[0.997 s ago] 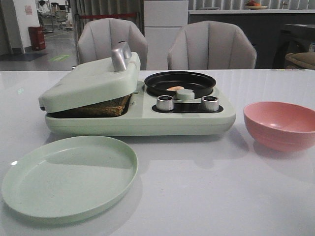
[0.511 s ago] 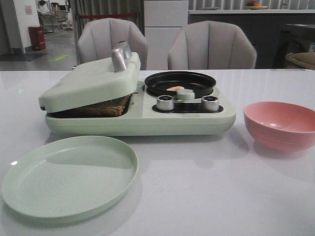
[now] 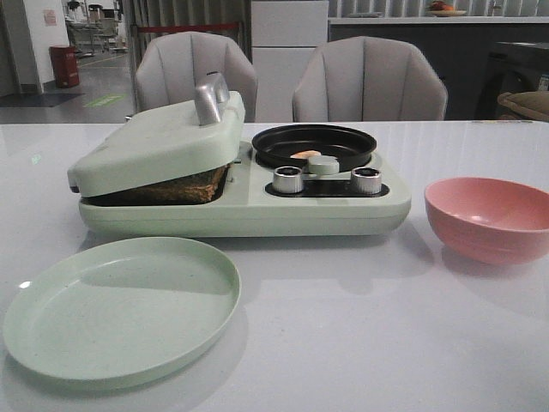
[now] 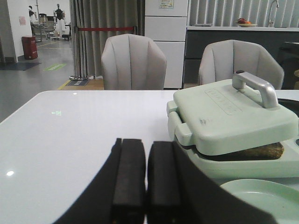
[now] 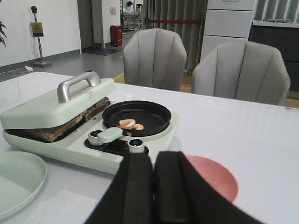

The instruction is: Make breakfast with bread and shrimp

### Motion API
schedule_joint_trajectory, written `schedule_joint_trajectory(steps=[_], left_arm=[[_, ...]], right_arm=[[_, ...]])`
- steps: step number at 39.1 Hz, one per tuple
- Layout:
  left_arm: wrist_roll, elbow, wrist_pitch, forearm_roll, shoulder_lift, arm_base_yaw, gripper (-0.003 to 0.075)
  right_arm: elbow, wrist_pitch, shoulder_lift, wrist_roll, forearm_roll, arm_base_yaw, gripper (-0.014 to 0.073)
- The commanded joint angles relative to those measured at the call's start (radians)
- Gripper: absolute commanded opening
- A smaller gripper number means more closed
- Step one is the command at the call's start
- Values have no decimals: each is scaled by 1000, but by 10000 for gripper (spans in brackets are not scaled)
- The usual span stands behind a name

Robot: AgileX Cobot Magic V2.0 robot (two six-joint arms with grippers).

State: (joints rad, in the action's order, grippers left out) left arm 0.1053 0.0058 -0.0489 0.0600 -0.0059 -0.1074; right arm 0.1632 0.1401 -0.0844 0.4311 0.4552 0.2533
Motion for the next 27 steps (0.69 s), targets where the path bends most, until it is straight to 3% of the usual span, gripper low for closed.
schedule_joint_trajectory(steps=[1, 8, 14, 21, 27], left_arm=[[10, 20, 78, -9, -15, 5, 114], [10, 20, 78, -9, -15, 5, 114], [10, 20, 78, -9, -15, 5, 113], [10, 20, 78, -9, -15, 5, 114], [10, 20, 78, -9, -15, 5, 114]], right_arm=[[26, -73, -10, 3, 3, -1, 142], [12, -71, -10, 0, -69, -17, 142], [-10, -91, 0, -38, -161, -98, 142], [-68, -140, 41, -231, -318, -213, 142], [-153, -221, 65, -383, -455, -230, 142]])
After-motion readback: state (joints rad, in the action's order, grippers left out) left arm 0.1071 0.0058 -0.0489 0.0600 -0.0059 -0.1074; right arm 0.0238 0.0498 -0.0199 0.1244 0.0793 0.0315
